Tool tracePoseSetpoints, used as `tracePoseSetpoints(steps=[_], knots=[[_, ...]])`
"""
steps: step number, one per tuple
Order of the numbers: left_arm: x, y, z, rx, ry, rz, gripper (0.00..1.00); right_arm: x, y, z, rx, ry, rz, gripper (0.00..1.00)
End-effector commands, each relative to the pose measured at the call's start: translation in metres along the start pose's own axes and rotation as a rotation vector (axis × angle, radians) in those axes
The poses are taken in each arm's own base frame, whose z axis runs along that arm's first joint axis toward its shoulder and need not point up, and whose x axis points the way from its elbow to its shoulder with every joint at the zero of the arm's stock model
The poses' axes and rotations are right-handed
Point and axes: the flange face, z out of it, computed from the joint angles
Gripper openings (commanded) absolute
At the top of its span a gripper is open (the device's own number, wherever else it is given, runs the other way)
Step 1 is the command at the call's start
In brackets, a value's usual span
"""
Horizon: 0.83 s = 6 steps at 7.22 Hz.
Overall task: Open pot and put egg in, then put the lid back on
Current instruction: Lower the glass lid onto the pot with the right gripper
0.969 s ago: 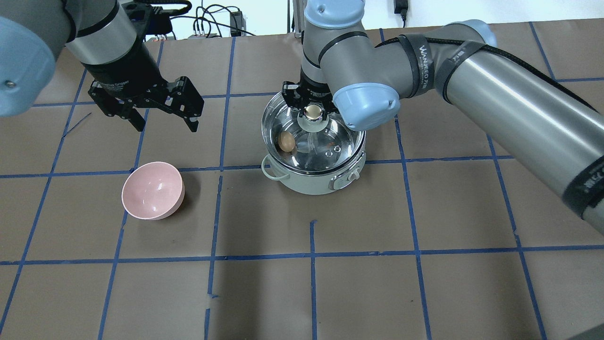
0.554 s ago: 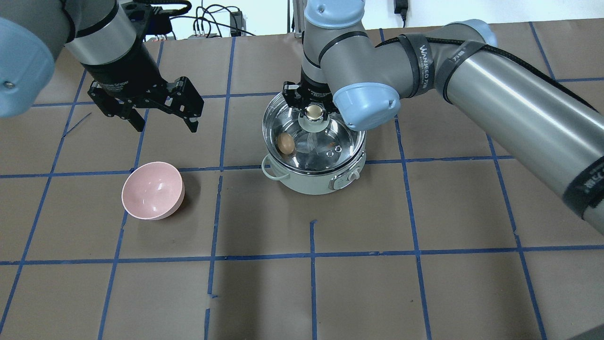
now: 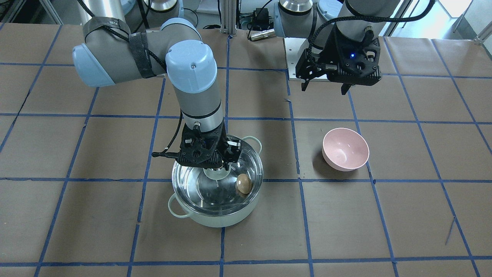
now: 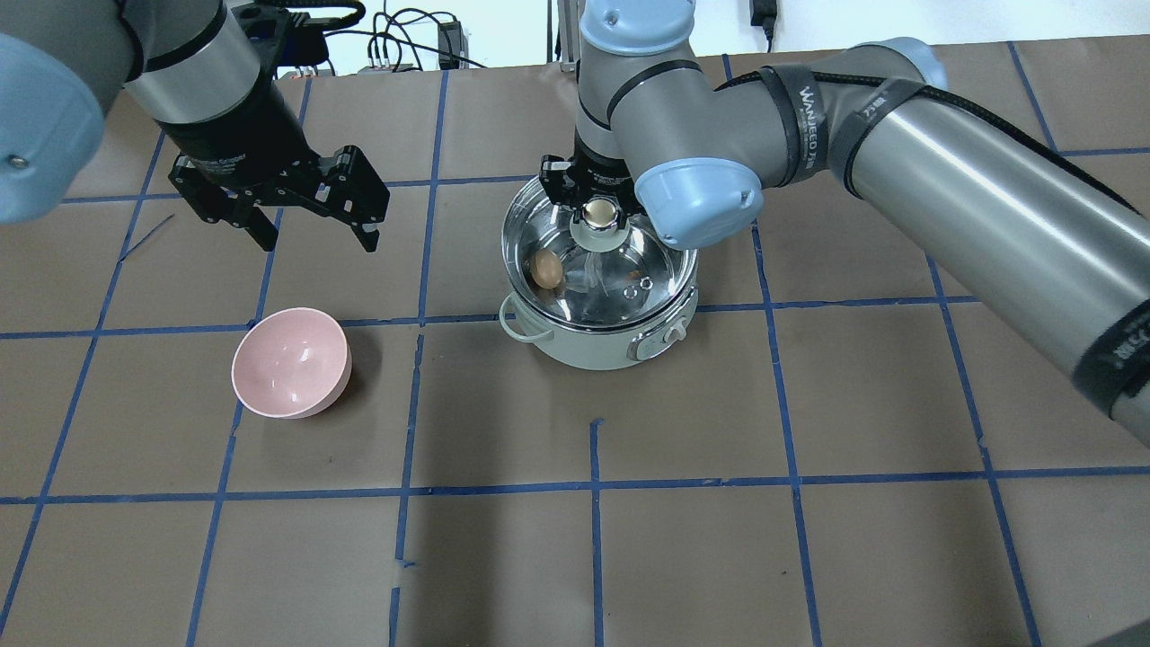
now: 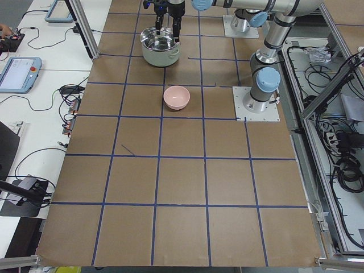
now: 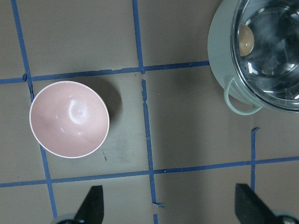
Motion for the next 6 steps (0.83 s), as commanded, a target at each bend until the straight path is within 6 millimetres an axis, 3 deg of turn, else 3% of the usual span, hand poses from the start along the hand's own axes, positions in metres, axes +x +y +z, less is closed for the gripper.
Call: tracePoseSetpoints(steps=[1, 3, 5, 6], knots=[[0.0, 0.0, 0.0, 0.001, 0.0, 0.003, 1.0, 0.001, 0.001, -0.001, 0.005, 0.005, -0.001, 1.0], [0.0, 0.0, -0.001, 0.002, -0.004, 0.002, 1.0, 0.0, -0.002, -0.007, 0.015, 0.0, 0.001, 1.0], [0.0, 0.0, -0.001, 0.002, -0.005, 0.003, 1.0, 0.015, -0.008, -0.047, 0.067, -0.021, -0.005, 1.0], [-0.001, -0.001, 0.0, 0.002, -0.007, 0.002, 1.0, 0.039, -0.01, -0.074, 0.061, -0.007, -0.014, 1.0]])
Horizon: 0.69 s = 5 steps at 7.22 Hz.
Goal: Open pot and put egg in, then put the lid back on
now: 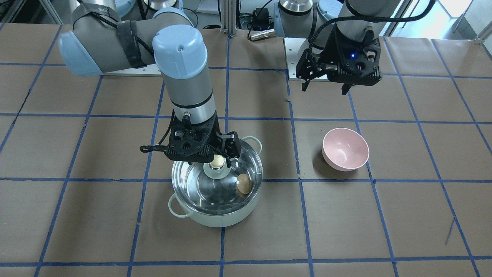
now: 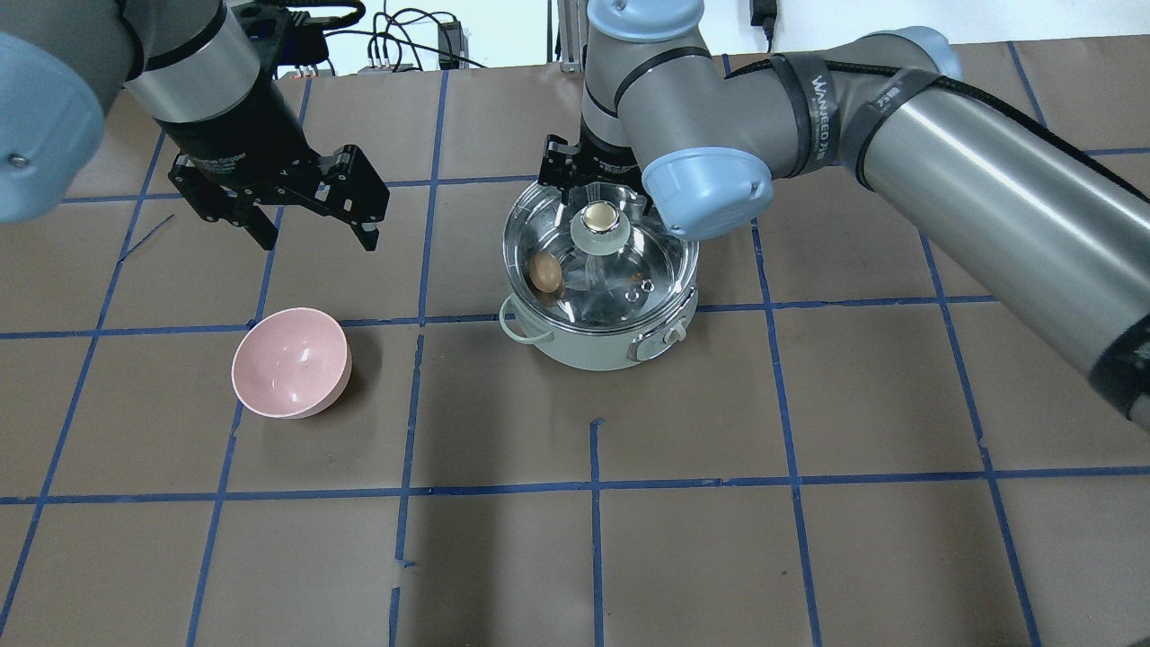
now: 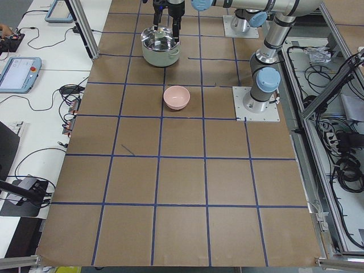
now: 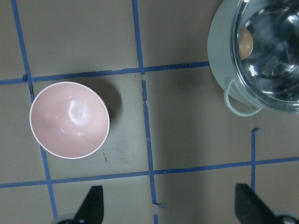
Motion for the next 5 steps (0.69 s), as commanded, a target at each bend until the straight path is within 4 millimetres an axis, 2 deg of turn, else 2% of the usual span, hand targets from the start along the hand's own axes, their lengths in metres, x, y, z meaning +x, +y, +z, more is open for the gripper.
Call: tracePoseSetpoints(steps=[1, 2, 3, 4, 5], knots=[[0.0, 0.0, 0.001, -0.002, 0.0, -0.001, 1.0, 0.064, -0.007, -0.065, -0.011, 0.026, 0.016, 1.0], [0.0, 0.0, 0.001, 0.0, -0.002, 0.0, 1.0, 0.106, -0.005, -0.102, -0.032, 0.041, 0.009, 1.0], [0.0, 0.001, 0.0, 0.0, -0.002, 0.0, 1.0, 0.14, 0.005, -0.132, -0.066, 0.063, 0.009, 1.0], [0.0, 0.001, 0.0, 0.001, -0.002, 0.002, 1.0, 0.154, 0.016, -0.142, -0.087, 0.072, -0.009, 1.0], [0.0, 0.001, 0.0, 0.0, -0.002, 0.0, 1.0, 0.161, 0.02, -0.132, -0.111, 0.096, -0.062, 1.0]])
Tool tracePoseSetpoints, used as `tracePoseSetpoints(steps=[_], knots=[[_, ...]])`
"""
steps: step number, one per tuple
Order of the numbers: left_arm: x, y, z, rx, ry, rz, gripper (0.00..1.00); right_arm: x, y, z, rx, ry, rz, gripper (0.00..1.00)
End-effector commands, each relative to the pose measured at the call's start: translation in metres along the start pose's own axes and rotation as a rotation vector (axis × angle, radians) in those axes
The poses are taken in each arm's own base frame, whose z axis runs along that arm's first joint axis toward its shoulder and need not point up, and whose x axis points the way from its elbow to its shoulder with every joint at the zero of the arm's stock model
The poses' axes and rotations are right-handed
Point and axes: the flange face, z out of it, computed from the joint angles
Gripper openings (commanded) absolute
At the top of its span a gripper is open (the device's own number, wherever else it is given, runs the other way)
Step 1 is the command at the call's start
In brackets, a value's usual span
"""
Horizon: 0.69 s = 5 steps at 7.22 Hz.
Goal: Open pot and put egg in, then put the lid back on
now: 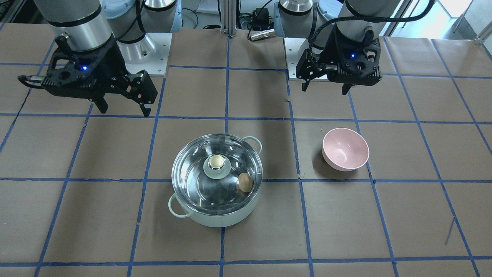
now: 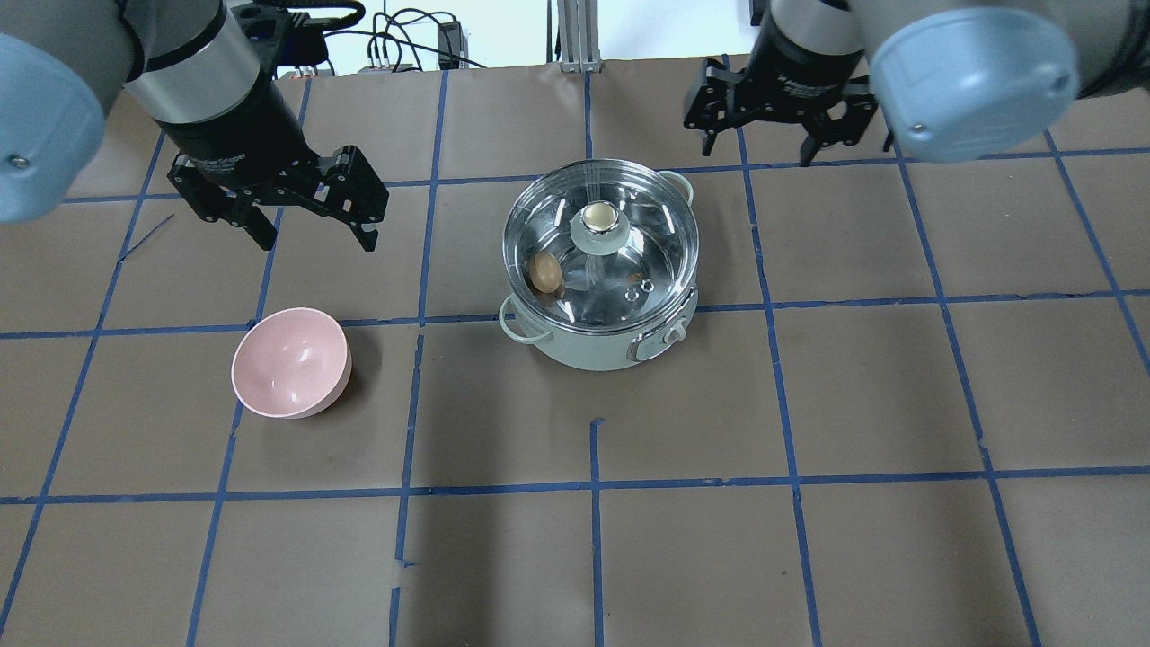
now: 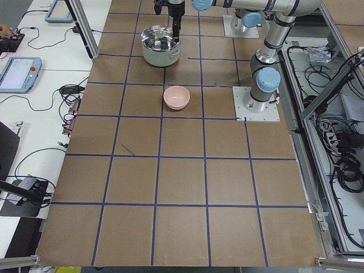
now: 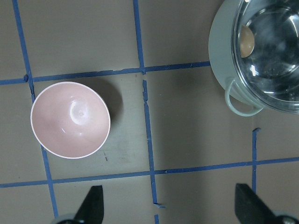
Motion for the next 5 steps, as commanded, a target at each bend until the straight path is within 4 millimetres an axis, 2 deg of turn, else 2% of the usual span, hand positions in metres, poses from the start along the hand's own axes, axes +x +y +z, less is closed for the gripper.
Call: tracePoseSetpoints(steps=[1, 3, 5], knots=[[-0.0001, -0.0004, 0.0007, -0.002, 0.0, -0.001, 1.0, 0.0201, 0.0109, 0.0017, -0.023, 0.077, -0.061, 1.0], [0.0003, 0.0001, 0.0, -0.001, 0.003, -0.002, 1.0, 0.0166, 0.0134, 0.001, -0.024, 0.07, -0.064, 1.0], [0.0003, 0.0001, 0.0, -0.001, 0.003, -0.002, 1.0, 0.0193, 0.0146, 0.0089, -0.038, 0.07, -0.067, 1.0]])
